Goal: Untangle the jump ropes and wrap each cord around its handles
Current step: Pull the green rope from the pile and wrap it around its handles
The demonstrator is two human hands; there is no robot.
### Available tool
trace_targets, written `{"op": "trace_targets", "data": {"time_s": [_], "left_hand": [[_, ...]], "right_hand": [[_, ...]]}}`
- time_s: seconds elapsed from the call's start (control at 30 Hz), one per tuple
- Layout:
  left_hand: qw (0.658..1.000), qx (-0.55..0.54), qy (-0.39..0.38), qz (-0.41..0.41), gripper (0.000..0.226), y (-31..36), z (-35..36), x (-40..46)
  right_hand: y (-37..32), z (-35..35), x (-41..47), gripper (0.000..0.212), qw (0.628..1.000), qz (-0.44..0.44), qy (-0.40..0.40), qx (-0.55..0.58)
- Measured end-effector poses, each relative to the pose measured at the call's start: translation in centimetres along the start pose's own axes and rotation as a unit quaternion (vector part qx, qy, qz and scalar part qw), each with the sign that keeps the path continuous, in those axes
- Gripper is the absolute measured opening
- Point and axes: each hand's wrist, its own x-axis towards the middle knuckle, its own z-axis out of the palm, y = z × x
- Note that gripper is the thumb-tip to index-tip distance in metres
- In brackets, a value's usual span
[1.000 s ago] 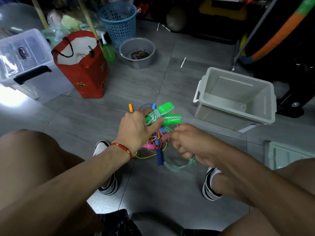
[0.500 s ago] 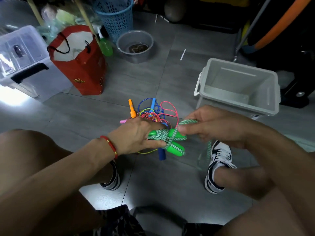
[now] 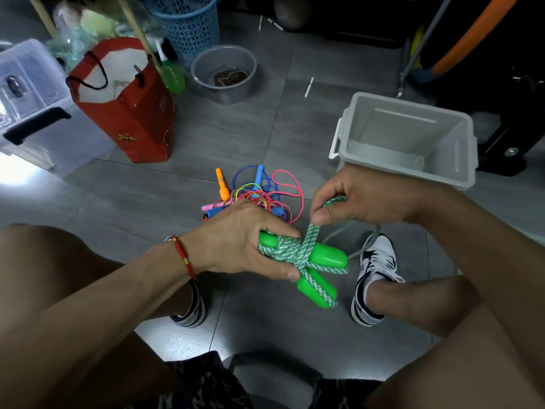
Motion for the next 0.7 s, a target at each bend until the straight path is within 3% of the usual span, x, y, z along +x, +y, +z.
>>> {"op": "trace_targets", "data": {"time_s": [0.13,0.23,0.3,0.43,0.5,0.57,0.7], "left_hand": [[0.977,-0.211,-0.011,-0.036,0.034,0.9,-0.2,-0.2],[0.938,-0.329,0.083,-0.066,0.029,0.3,-0.2,-0.3],[0.901,-0.403,0.136,-0.089,0.033,-0.2,-0.2,-0.4],[0.837,-0.497,0.186,-0.133,0.051,-1.3,0.0,0.1],[0.808,-0.513,0.223,-0.186,0.061,-2.0,0.0,0.7],[0.778,-0.524,0.262,-0.229,0.078,-2.7,0.2,1.2],[0.779,-0.477,0.294,-0.282,0.052,-3.1,1.0,2.1]], "right_hand": [[1.3,1.2,0.5,0.020,0.982,-0.010,-0.085,0.169],[1.9,3.8,1.3,0.022,0.919,0.021,-0.044,0.391],[2.0,5.1,2.0,0.016,0.887,0.022,-0.011,0.462],[0.6,6.3,2.6,0.044,0.875,0.049,0.008,0.482],[-0.5,6.9,2.7,0.037,0.881,0.071,0.042,0.466],[-1.4,7.6,3.1,0.028,0.910,0.067,0.121,0.390],[-1.7,8.1,3.6,0.037,0.953,0.096,0.211,0.194]]}}
